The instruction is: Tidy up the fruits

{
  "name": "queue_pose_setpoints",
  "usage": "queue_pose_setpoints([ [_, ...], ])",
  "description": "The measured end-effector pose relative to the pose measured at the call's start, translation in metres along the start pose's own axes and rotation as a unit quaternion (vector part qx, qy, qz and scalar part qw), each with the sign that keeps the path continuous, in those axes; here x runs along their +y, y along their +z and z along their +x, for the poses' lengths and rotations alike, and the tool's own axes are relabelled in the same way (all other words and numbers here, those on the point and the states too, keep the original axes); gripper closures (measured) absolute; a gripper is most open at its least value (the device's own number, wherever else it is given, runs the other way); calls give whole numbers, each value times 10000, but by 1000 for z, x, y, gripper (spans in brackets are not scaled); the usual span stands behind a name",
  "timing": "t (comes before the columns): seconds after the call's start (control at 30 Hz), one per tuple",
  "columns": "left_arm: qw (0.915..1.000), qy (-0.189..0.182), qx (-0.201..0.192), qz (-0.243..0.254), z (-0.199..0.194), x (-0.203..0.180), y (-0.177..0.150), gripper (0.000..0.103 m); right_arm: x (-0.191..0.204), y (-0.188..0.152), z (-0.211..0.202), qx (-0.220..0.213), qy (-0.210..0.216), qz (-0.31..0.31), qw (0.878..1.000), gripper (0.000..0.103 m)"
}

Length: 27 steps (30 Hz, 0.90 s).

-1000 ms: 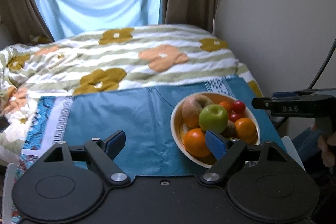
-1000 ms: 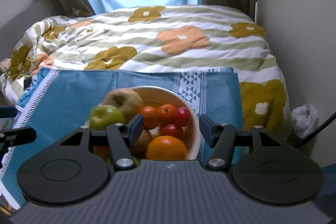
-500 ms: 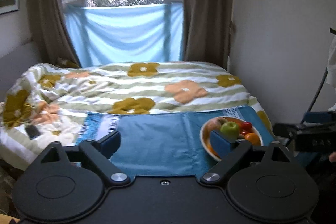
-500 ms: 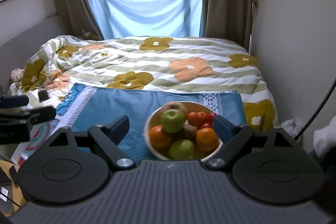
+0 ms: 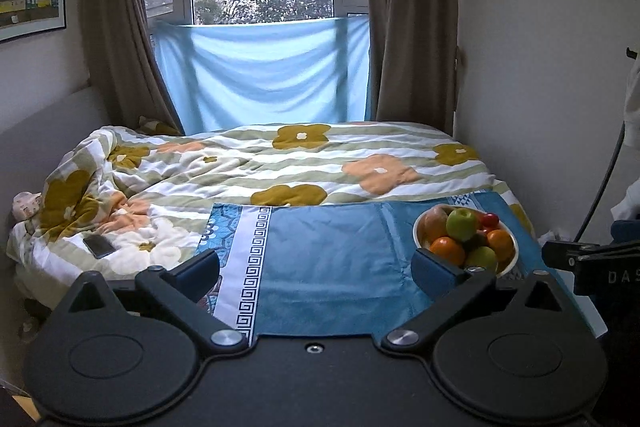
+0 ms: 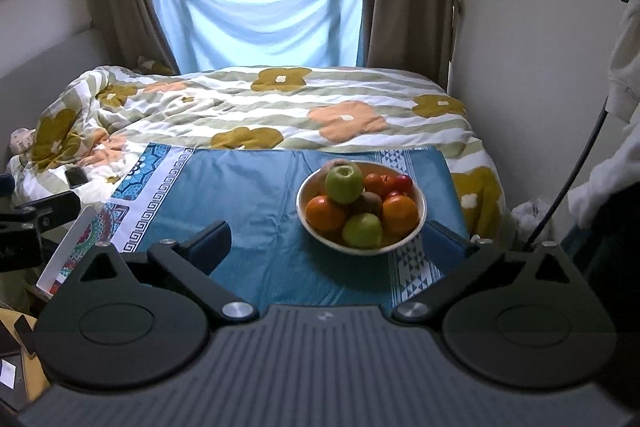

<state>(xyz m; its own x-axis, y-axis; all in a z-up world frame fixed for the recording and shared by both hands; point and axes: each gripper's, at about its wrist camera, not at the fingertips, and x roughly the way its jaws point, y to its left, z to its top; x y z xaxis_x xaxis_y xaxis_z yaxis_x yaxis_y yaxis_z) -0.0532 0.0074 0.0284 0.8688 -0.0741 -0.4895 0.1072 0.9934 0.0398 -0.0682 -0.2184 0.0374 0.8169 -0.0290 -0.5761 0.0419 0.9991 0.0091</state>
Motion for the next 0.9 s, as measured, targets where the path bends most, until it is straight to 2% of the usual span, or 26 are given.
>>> queue_pose_setpoints([
  [0.9, 10000, 10, 22, -40, 1, 8, -2, 0, 2, -2, 0, 70, 0, 86, 9999, 0],
])
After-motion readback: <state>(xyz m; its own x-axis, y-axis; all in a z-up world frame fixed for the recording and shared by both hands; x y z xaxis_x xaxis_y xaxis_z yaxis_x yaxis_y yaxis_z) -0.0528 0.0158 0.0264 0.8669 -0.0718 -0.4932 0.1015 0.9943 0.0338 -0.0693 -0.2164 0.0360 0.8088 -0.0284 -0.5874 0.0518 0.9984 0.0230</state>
